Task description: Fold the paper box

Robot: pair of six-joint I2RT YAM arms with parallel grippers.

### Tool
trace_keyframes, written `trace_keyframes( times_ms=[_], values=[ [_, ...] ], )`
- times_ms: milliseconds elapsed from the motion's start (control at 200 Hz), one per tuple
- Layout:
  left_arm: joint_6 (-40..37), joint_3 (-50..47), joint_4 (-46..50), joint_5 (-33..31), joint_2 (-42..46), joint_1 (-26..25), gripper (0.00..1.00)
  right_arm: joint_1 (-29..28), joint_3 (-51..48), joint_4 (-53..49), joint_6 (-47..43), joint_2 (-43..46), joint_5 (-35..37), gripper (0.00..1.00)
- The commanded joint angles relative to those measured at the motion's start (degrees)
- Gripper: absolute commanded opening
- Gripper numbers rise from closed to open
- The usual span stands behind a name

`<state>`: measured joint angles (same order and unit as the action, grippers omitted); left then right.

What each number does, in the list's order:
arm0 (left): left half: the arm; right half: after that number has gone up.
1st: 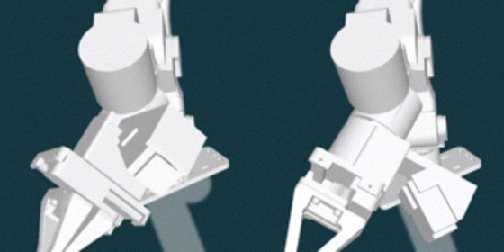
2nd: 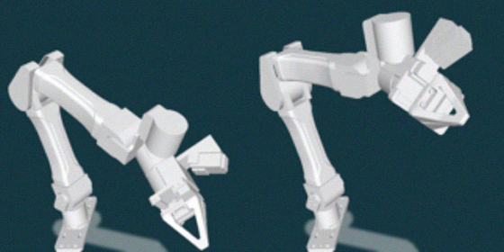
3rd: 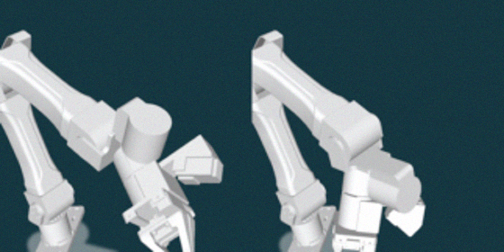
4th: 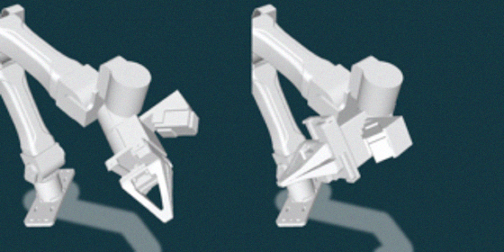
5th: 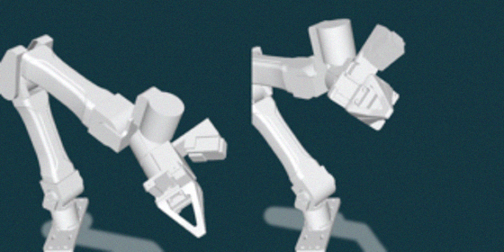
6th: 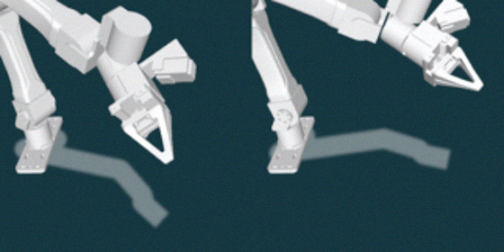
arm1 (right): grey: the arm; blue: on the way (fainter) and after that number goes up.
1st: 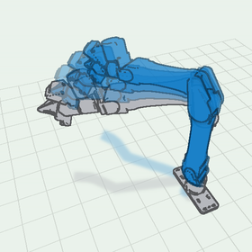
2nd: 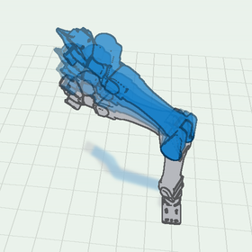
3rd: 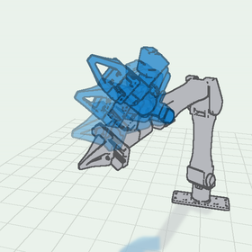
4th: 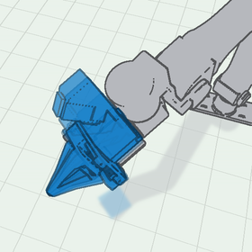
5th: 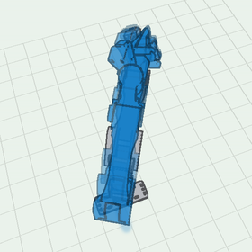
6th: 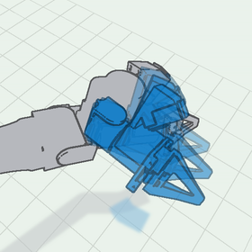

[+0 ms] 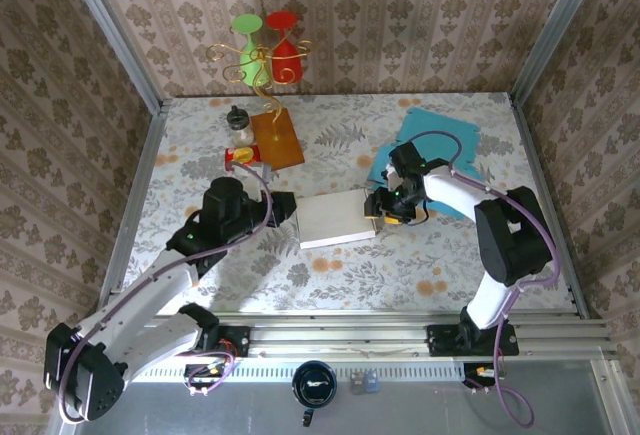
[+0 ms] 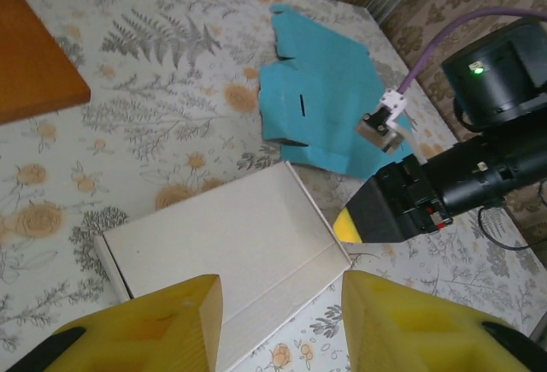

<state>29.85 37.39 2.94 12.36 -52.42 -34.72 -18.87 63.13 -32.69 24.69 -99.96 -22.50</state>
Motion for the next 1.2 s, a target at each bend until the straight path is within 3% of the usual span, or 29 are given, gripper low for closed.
trace_keyframes(
  times_ms=[0, 255, 460, 815, 1195],
  values=[
    [-2.42, -2.22, -1.20, -0.23, 1.77, 0.26, 0.41, 0.35, 3.01, -1.25, -4.12, -2.48, -1.02, 0.58],
    [-0.61, -3.56, 6.75, -3.55, 7.35, 0.11, 0.40, 0.23, 8.30, -3.67, -7.27, -8.30, -3.61, 0.53],
    [1.41, -4.25, 14.26, -5.98, 13.93, -0.08, 0.39, -1.91, 8.49, -1.36, -4.49, -9.37, -5.05, 0.48],
    [5.56, -3.25, 24.75, -9.09, 23.94, -0.44, 0.38, -12.33, 12.58, 8.91, 10.54, -14.02, -2.51, 0.36],
    [6.09, -1.20, 34.41, -8.86, 31.81, -0.52, 0.36, -22.04, 28.10, 9.32, 14.69, -26.22, -0.36, 0.35]
  ],
)
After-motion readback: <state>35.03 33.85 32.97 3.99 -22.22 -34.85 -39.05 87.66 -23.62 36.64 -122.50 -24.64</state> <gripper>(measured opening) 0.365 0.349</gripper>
